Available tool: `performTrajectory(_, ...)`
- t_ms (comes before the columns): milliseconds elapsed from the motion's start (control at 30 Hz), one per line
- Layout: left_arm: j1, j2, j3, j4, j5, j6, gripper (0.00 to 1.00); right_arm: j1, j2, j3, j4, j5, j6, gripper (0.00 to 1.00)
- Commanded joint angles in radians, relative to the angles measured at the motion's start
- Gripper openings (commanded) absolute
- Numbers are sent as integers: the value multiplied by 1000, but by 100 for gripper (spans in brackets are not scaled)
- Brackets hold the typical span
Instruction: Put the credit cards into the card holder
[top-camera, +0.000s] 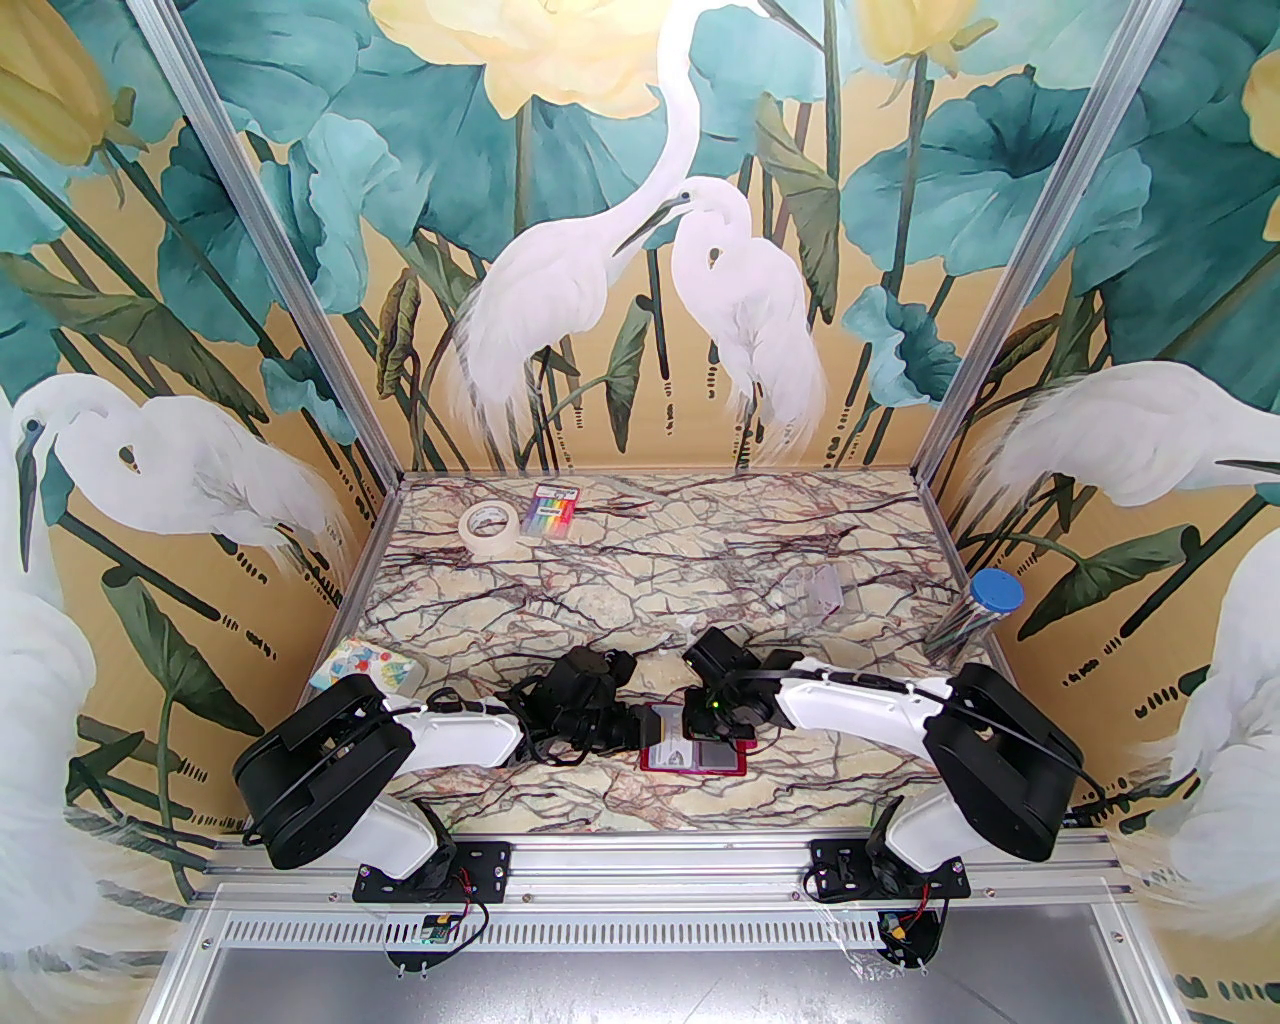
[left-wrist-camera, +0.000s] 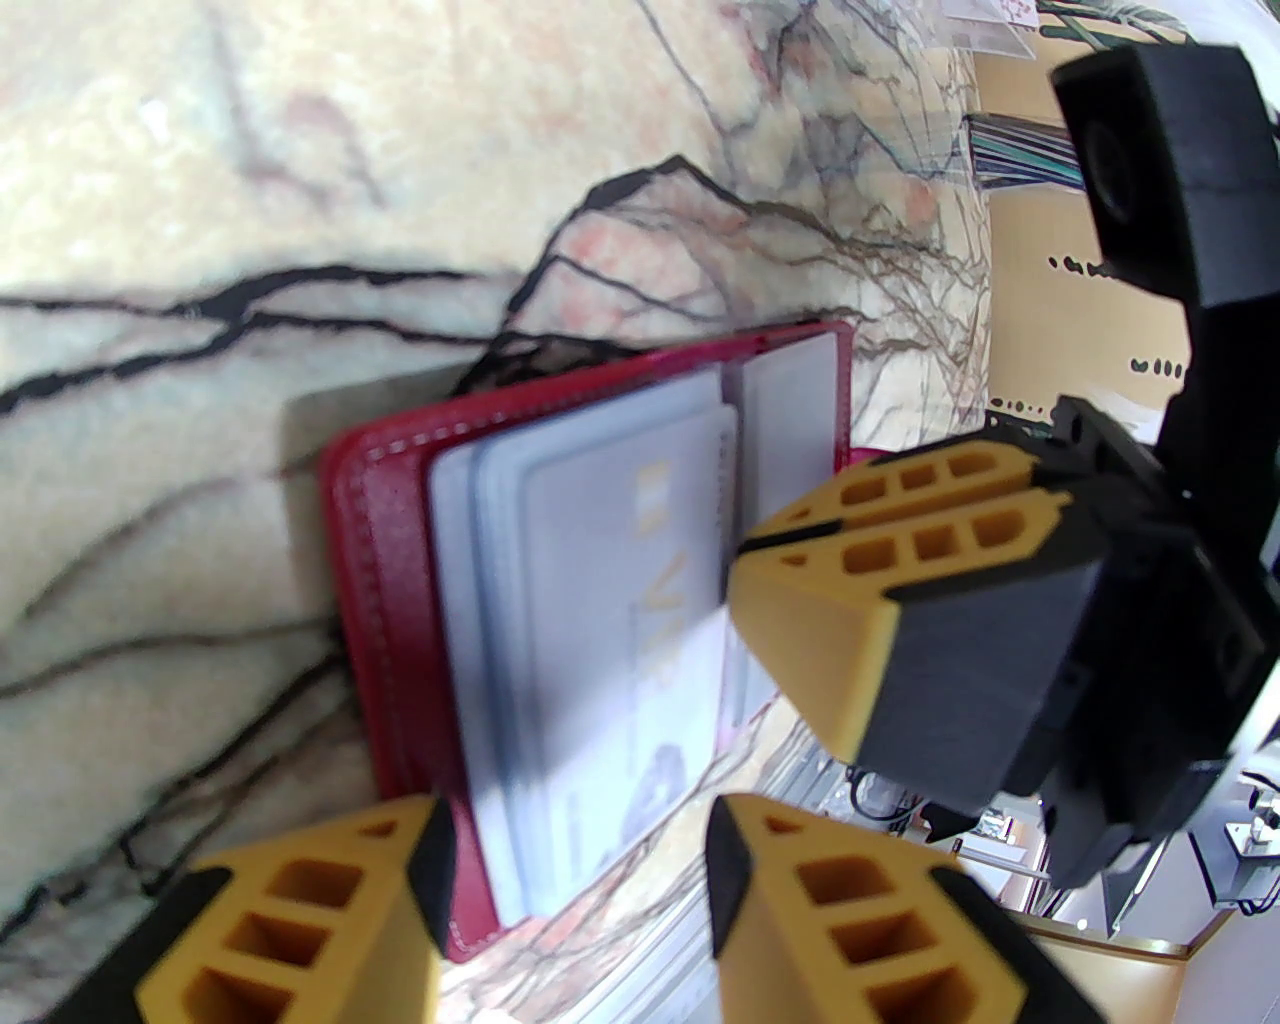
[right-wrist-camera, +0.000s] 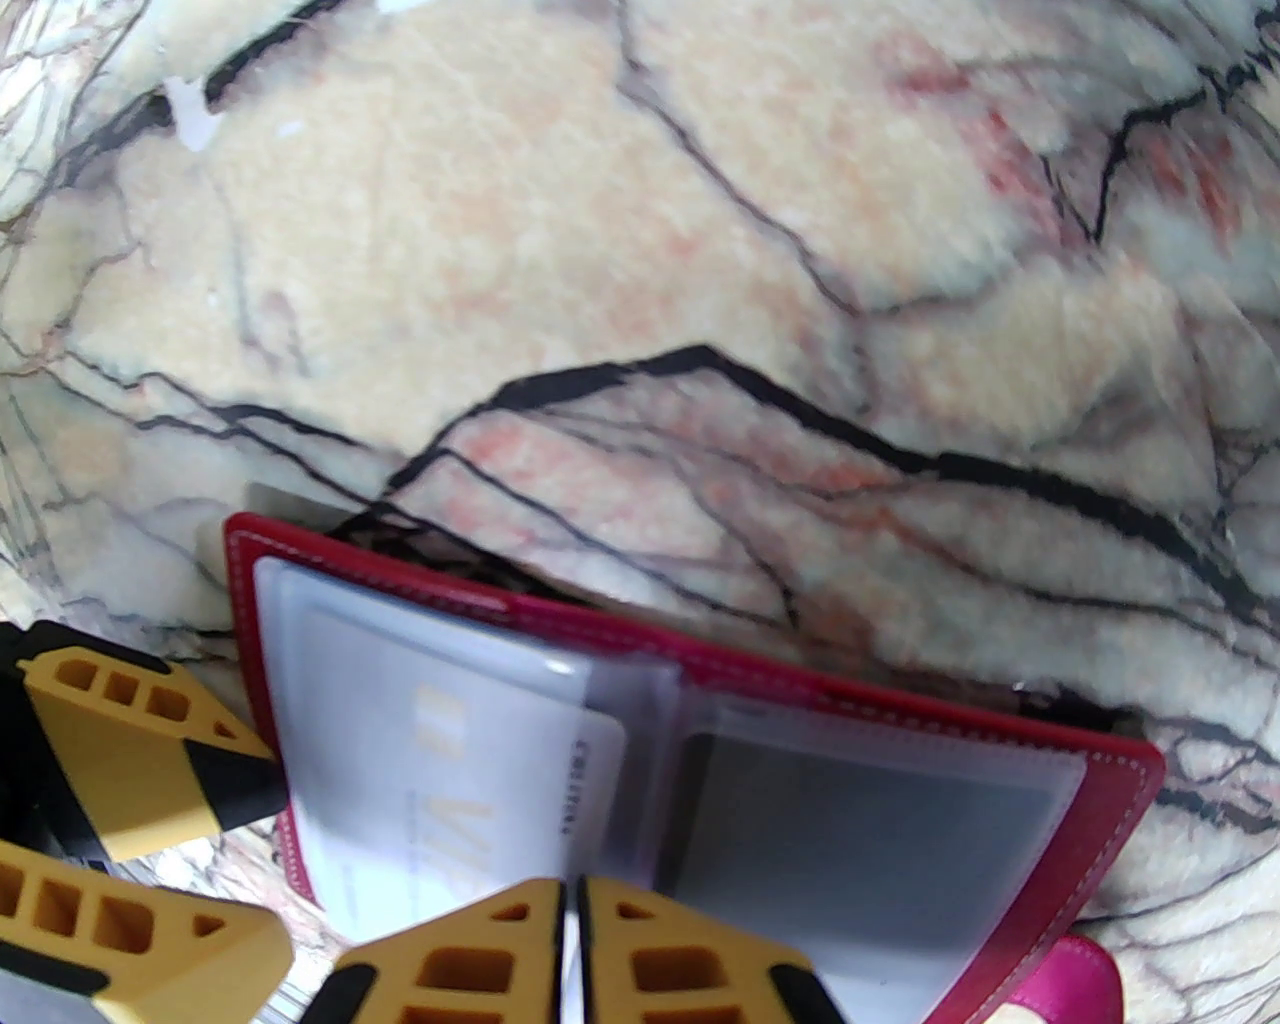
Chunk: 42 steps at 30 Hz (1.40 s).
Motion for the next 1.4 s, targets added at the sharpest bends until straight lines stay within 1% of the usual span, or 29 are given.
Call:
performTrajectory(0,-11,48,-12,-15,-41,6,47,3,15,-14,-2,14,8,10)
performTrajectory(433,-11,30,-10,-22,-40,11,47,3,45,-20,0,17,1,9)
performTrajectory(600,-11,-7,2,-48,-40,21,48,3,49,-28,8,14,3,8)
performTrajectory(833,-11,-68,34,-99,-40,38,52,3,50,-33,10,12,1,8)
performTrajectory(1367,-36,-6,83,-97,-40,39,52,3,42,-37,10,13,-1,8)
